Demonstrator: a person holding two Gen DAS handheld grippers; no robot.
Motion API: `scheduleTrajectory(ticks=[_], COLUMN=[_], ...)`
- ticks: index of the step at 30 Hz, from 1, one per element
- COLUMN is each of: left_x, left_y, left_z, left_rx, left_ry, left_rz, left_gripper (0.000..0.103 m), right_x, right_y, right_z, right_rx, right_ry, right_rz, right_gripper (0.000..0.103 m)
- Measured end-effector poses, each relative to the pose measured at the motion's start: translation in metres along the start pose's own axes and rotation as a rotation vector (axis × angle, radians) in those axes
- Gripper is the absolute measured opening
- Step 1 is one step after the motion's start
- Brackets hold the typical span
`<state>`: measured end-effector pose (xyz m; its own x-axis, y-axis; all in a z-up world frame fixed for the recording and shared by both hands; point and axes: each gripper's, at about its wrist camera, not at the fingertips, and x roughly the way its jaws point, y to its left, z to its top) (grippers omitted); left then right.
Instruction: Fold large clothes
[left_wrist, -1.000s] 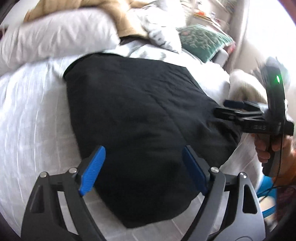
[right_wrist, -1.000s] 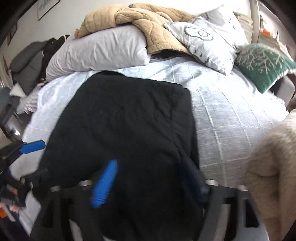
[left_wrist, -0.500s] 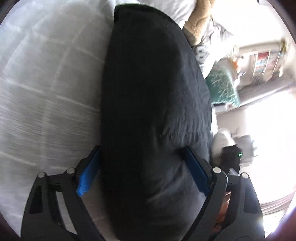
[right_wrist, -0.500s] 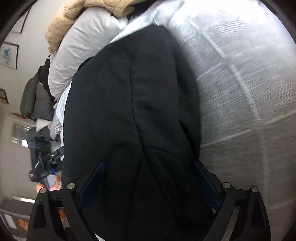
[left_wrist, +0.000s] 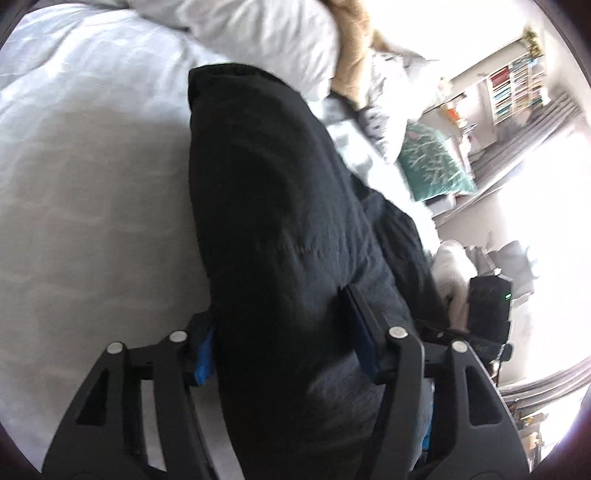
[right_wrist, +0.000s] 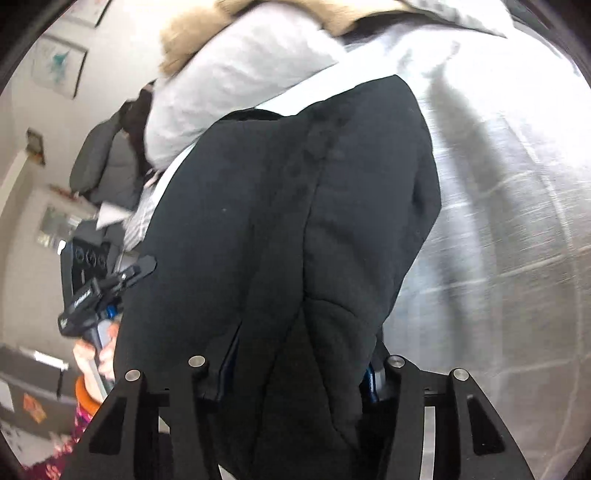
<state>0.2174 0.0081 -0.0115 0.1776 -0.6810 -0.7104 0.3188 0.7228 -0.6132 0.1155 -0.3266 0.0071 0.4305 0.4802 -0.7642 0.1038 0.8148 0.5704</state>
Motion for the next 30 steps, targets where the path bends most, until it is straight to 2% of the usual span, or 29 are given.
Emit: scheduleTrajectory(ticks=[2, 3, 4, 7, 11, 13, 15, 17, 19, 24, 30], left_x=[0.0, -0.002, -0.005, -0.025, -0.044, -0.033, -0.021, -0.009, 0.004, 0.017, 0.029], left_y=[0.019, 0.025, 0.025, 0.016, -0.028, -0.057, -0.075, -0.081, -0.081, -0.074, -0.074], left_z=[-0.009, -0.017, -0.023, -0.038, -0.052, -0.056, -0.065, -0.075, -0.082, -0.098, -0.119], left_rx=[-0.002, 0.015, 0.04, 0.114, 0.263, 0.36, 0.425, 0.454, 0.468, 0.529, 0.588], left_ry=[0.044, 0.048, 0.037, -0.006, -0.055, -0.01, 0.042, 0.103, 0.139, 0.138, 0.118], left_rz=[0.097, 0.17, 0.21, 0.216, 0.201, 0.177, 0.171, 0.168, 0.21, 0.218, 0.28], left_gripper=[0.067, 0.065, 0.065, 0.065, 0.065, 0.063, 0.056, 0.051, 0.048, 0.048, 0.048], right_x=[0.014, 0.022, 0.028, 0.02, -0.015, -0.031, -0.037, -0.028, -0.01, 0.018, 0.044], right_y=[0.011, 0.013, 0.015, 0.02, 0.045, 0.073, 0.093, 0.11, 0.117, 0.088, 0.068], right_z=[-0.009, -0.013, -0.017, -0.021, -0.032, -0.04, -0.046, -0.051, -0.054, -0.079, -0.087], right_rx=[-0.029, -0.044, -0.06, -0.085, -0.178, -0.274, -0.335, -0.381, -0.421, -0.444, -0.423], right_ry=[0.042, 0.061, 0.074, 0.033, -0.064, -0.115, -0.123, -0.089, -0.035, 0.085, 0.13], right_rz=[-0.032, -0.062, -0.098, -0.143, -0.294, -0.328, -0.33, -0.351, -0.396, -0.508, -0.52], right_gripper=[0.065, 0.067, 0.073, 0.073, 0.073, 0.073, 0.072, 0.066, 0.061, 0.06, 0.06])
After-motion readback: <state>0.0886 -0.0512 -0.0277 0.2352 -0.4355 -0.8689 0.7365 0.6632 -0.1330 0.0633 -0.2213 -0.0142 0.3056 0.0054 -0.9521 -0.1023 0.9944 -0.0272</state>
